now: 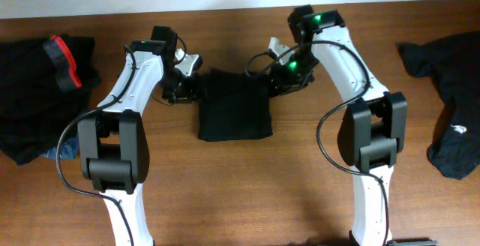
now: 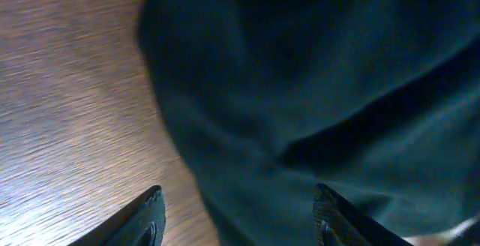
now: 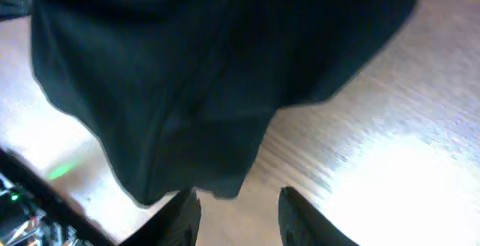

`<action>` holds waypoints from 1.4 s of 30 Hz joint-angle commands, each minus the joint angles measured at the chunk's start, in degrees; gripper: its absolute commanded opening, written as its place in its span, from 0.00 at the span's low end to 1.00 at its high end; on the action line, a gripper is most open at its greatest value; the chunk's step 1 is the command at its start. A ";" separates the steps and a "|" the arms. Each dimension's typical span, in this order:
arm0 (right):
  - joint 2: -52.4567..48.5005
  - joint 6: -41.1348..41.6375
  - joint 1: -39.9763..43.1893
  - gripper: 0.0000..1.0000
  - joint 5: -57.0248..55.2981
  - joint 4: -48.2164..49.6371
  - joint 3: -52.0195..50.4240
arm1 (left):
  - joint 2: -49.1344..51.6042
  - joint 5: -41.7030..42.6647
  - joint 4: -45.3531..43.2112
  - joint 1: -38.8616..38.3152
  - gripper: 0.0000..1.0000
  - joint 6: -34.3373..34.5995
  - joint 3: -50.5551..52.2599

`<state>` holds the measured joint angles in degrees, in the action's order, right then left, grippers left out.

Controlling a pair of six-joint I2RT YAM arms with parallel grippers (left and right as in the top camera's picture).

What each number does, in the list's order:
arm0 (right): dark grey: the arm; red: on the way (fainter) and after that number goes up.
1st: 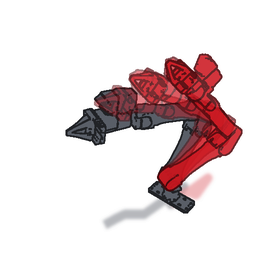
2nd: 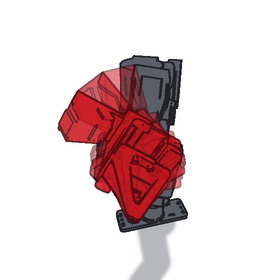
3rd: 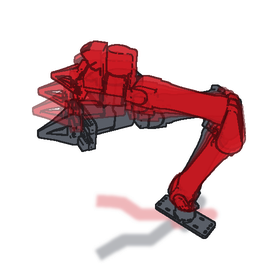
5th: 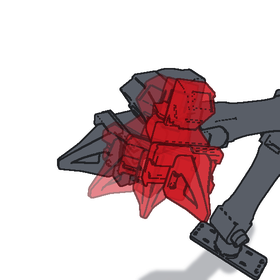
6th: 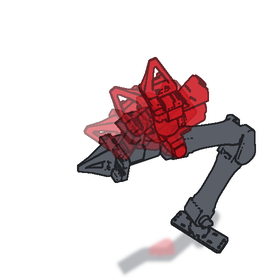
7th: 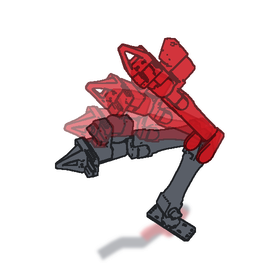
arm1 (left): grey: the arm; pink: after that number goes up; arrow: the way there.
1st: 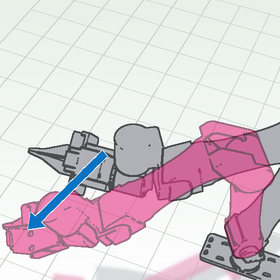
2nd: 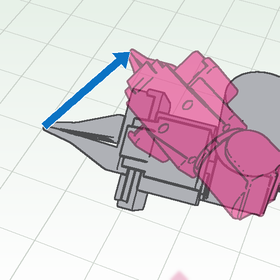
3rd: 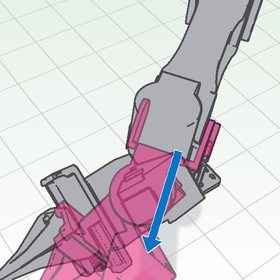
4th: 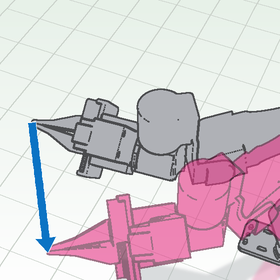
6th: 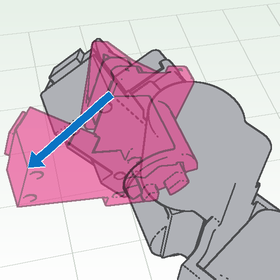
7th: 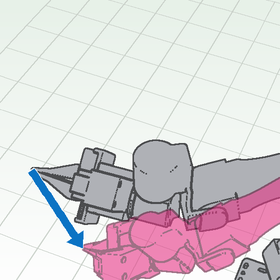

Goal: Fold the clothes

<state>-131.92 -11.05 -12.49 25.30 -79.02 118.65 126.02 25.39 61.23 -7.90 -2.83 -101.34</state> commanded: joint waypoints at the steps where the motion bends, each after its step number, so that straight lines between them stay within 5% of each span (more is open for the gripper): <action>1: 1.09 -0.94 -0.28 0.39 -0.55 4.87 -4.72 | -0.07 3.76 -0.13 0.02 0.63 -2.01 0.39; 15: 1.05 0.83 -0.24 0.41 -2.91 21.90 -13.75 | -0.07 3.17 -0.17 0.02 0.64 -2.01 0.39; 22: 1.07 0.98 0.26 0.43 -1.86 22.86 -13.70 | -0.07 2.64 -0.17 0.02 0.64 -2.01 0.39; 34: 1.07 -3.78 6.14 0.45 18.29 23.39 -13.57 | -0.07 1.77 -0.17 0.02 0.64 -2.01 0.39; 42: 1.05 -3.61 6.03 0.50 17.46 22.64 -13.62 | -0.07 1.79 -0.13 0.02 0.64 -1.99 0.39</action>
<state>-131.85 -13.87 -6.15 42.17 -55.88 105.45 126.02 27.42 61.19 -7.90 -3.68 -101.34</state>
